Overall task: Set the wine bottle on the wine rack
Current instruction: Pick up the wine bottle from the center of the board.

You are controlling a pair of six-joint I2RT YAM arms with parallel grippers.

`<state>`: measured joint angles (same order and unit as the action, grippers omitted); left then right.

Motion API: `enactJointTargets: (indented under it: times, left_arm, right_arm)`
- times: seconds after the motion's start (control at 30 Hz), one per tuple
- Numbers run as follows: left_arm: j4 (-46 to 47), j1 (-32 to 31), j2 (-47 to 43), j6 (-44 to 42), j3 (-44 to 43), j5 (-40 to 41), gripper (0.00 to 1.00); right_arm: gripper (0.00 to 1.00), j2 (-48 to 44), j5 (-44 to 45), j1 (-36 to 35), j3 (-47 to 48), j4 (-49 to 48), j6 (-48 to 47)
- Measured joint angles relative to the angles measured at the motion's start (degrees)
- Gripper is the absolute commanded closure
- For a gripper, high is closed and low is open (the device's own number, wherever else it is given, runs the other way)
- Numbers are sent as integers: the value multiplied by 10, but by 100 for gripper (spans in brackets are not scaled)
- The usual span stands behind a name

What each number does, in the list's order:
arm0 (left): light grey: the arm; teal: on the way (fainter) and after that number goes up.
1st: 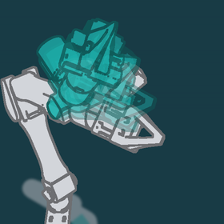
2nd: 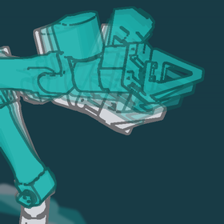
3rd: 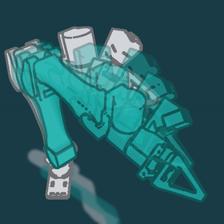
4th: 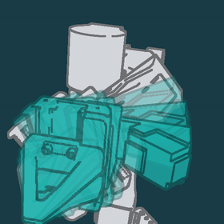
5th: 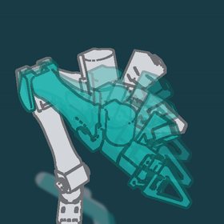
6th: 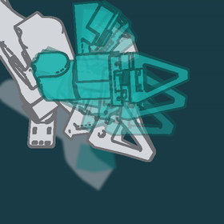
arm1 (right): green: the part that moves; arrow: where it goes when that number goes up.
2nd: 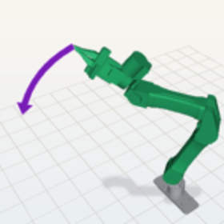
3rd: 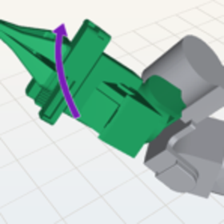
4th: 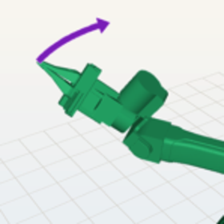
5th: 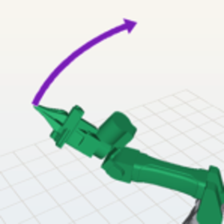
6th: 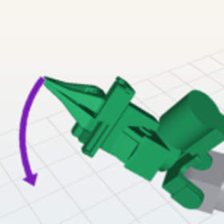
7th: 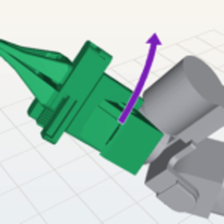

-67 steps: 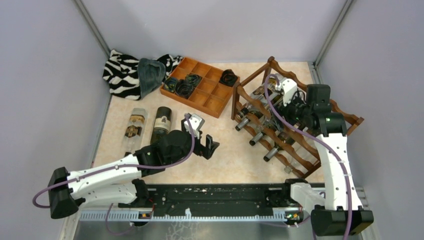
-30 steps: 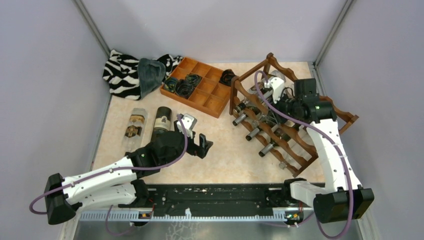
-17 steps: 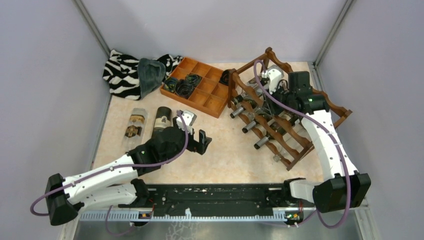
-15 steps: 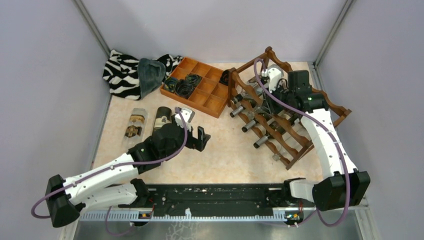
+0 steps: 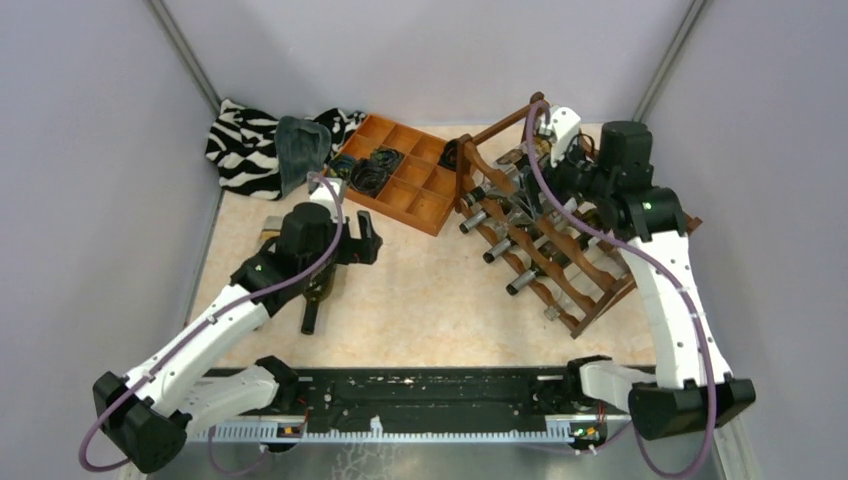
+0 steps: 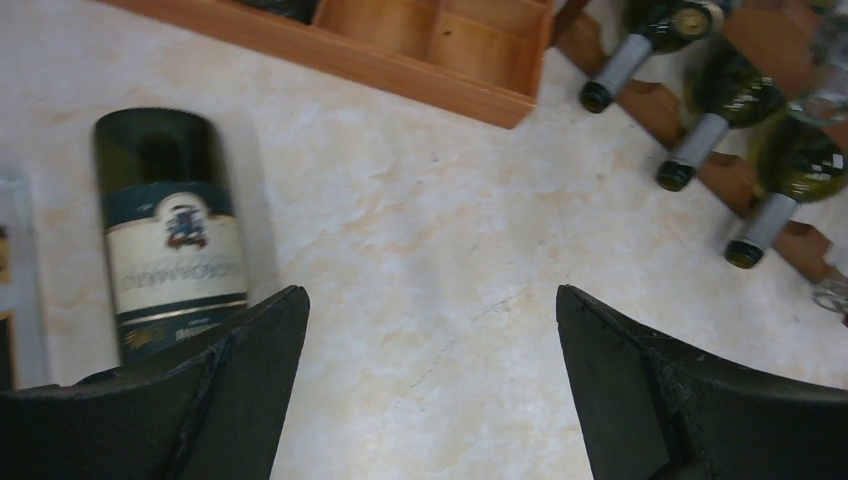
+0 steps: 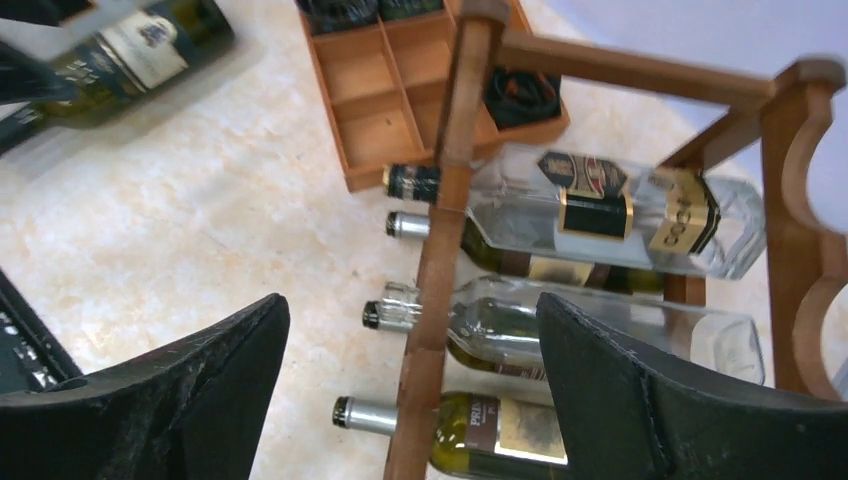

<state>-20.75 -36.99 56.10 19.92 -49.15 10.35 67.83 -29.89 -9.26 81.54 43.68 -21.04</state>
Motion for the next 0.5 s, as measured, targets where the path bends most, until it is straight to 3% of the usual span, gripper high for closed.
enactJointTargets:
  times: [0.3, 0.5]
  left_arm:
    - [-108, 154, 101, -29, -28, 36, 2]
    - [-127, 199, 205, -52, -52, 36, 2]
  right_arm:
    - [6, -127, -130, 0, -34, 0, -17]
    - [6, -149, -203, 0, -90, -10, -8]
